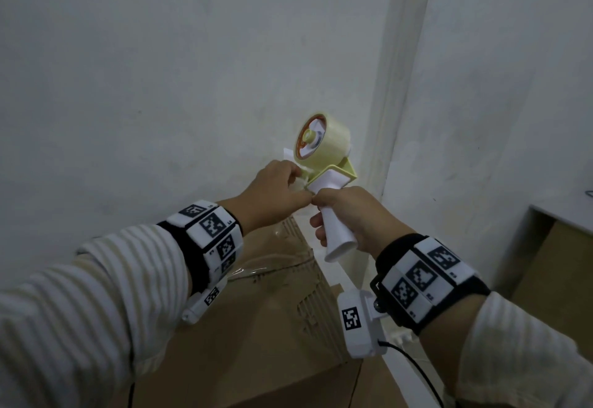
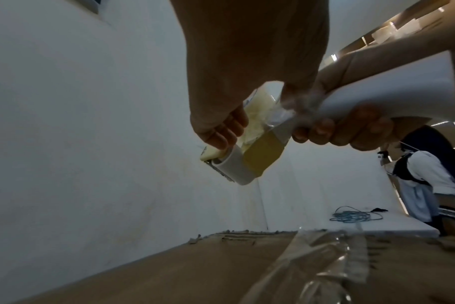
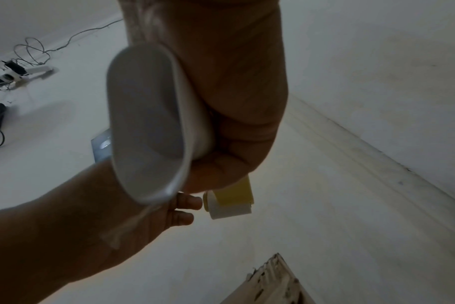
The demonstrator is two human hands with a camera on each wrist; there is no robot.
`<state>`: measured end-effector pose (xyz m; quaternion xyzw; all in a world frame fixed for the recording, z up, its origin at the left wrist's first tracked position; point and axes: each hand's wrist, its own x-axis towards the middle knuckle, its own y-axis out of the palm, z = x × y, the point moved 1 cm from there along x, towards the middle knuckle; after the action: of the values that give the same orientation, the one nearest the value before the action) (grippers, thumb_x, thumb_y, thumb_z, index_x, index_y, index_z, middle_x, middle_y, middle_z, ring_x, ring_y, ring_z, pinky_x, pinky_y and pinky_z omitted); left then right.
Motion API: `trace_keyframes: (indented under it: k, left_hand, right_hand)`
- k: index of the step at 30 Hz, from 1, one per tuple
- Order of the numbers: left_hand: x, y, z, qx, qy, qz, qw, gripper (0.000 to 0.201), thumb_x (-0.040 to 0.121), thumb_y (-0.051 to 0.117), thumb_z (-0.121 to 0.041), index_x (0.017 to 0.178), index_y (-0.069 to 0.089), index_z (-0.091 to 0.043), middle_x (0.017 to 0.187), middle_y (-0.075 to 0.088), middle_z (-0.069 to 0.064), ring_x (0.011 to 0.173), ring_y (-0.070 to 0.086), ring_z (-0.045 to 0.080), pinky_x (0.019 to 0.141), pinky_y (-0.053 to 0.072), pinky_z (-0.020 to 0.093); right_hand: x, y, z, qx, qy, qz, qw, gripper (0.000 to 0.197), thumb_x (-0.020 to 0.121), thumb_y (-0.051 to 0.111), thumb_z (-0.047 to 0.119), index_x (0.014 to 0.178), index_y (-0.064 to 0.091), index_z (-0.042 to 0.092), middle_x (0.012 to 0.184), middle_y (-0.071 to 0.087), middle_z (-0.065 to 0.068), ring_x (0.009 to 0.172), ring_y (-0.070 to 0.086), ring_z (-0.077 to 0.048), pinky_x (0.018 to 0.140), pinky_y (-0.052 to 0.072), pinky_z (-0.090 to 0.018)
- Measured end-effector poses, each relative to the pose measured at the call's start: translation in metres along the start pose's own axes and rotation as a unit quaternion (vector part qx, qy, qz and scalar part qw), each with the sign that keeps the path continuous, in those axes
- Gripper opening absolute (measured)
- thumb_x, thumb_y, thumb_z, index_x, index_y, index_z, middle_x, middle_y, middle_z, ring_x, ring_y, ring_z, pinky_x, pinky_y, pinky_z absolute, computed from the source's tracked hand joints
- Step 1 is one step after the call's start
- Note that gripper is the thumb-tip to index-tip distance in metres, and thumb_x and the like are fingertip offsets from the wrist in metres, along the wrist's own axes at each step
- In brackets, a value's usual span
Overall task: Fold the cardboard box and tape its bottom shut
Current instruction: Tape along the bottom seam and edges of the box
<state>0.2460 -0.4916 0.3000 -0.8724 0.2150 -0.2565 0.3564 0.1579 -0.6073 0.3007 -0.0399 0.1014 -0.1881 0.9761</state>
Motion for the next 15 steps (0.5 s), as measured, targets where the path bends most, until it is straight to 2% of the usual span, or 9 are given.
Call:
trace_keyframes:
  k: [2, 4, 6, 8, 9, 11, 13, 15]
  left_hand:
    - [0.0, 0.002, -0.0032, -0.045, -0.009, 0.02, 0.999, 0.061, 0.077, 0.062, -0.037, 0.129, 0.044, -0.01, 0.115, 0.052, 0.006, 0.1, 0.053, 0.02, 0.083, 0.045, 0.03]
    - [0.0001, 0.0029, -0.0046, -0.082, -0.019, 0.033, 0.996, 0.065, 0.076, 0.065, -0.036, 0.131, 0.042, -0.01, 0.114, 0.053, 0.006, 0.097, 0.054, 0.019, 0.082, 0.046, 0.031]
    - [0.0012, 0.0025, -0.003, -0.104, -0.035, 0.048, 0.993, 0.053, 0.082, 0.067, -0.031, 0.127, 0.044, -0.015, 0.11, 0.054, 0.004, 0.095, 0.054, 0.017, 0.077, 0.046, 0.027]
    - [0.0035, 0.002, 0.0006, -0.142, -0.045, 0.066, 0.987, 0.028, 0.088, 0.059, -0.028, 0.112, 0.051, -0.018, 0.1, 0.054, 0.003, 0.09, 0.052, 0.018, 0.074, 0.043, 0.027]
    - [0.0037, 0.001, 0.0016, -0.176, -0.052, 0.061, 0.981, 0.021, 0.089, 0.054, -0.03, 0.104, 0.056, -0.015, 0.095, 0.054, 0.004, 0.086, 0.05, 0.02, 0.072, 0.041, 0.029]
    - [0.0035, -0.0007, 0.002, -0.224, -0.076, 0.039, 0.971, 0.037, 0.09, 0.047, -0.042, 0.098, 0.063, -0.009, 0.089, 0.057, 0.006, 0.078, 0.049, 0.021, 0.07, 0.038, 0.03]
    - [0.0045, -0.0004, 0.0014, -0.211, -0.099, 0.018, 0.972, 0.052, 0.092, 0.042, -0.053, 0.1, 0.066, -0.007, 0.087, 0.059, 0.005, 0.07, 0.049, 0.018, 0.067, 0.039, 0.029]
    - [0.0059, 0.0013, 0.0004, -0.203, -0.113, 0.012, 0.973, 0.051, 0.092, 0.045, -0.053, 0.094, 0.066, -0.006, 0.08, 0.057, 0.005, 0.065, 0.047, 0.018, 0.062, 0.038, 0.027]
  right_hand:
    - [0.0002, -0.001, 0.0003, 0.0, -0.001, 0.0, 1.0, 0.012, 0.088, 0.058, 0.012, 0.088, 0.056, 0.0, 0.067, 0.059, -0.017, 0.049, 0.055, -0.026, 0.047, 0.048, -0.028]
    - [-0.0002, -0.0027, 0.0001, -0.004, -0.001, 0.0, 1.0, 0.012, 0.088, 0.058, 0.013, 0.086, 0.056, 0.001, 0.067, 0.059, -0.018, 0.049, 0.054, -0.026, 0.048, 0.049, -0.028]
    - [-0.0008, -0.0047, -0.0003, -0.001, 0.003, -0.001, 1.0, 0.012, 0.089, 0.059, 0.013, 0.087, 0.056, 0.001, 0.067, 0.058, -0.018, 0.048, 0.053, -0.026, 0.046, 0.048, -0.027]
    - [-0.0013, -0.0062, -0.0004, 0.004, 0.005, -0.001, 1.0, 0.011, 0.089, 0.059, 0.012, 0.087, 0.055, 0.001, 0.066, 0.058, -0.017, 0.047, 0.052, -0.026, 0.044, 0.047, -0.026]
    - [-0.0013, -0.0066, -0.0006, 0.003, 0.004, -0.001, 1.0, 0.011, 0.089, 0.059, 0.012, 0.087, 0.055, 0.002, 0.066, 0.058, -0.017, 0.046, 0.052, -0.026, 0.045, 0.047, -0.026]
    - [-0.0012, -0.0061, -0.0004, -0.005, 0.004, -0.001, 1.0, 0.011, 0.088, 0.059, 0.012, 0.087, 0.055, 0.002, 0.066, 0.058, -0.017, 0.047, 0.053, -0.026, 0.047, 0.048, -0.027]
    - [-0.0011, -0.0041, -0.0004, -0.012, 0.006, 0.002, 1.0, 0.012, 0.088, 0.06, 0.013, 0.088, 0.055, 0.002, 0.067, 0.059, -0.017, 0.048, 0.054, -0.026, 0.048, 0.048, -0.029]
    - [-0.0005, -0.0011, -0.001, -0.025, 0.006, 0.004, 1.0, 0.014, 0.086, 0.061, 0.013, 0.091, 0.056, 0.001, 0.068, 0.061, -0.017, 0.049, 0.055, -0.027, 0.051, 0.049, -0.031]
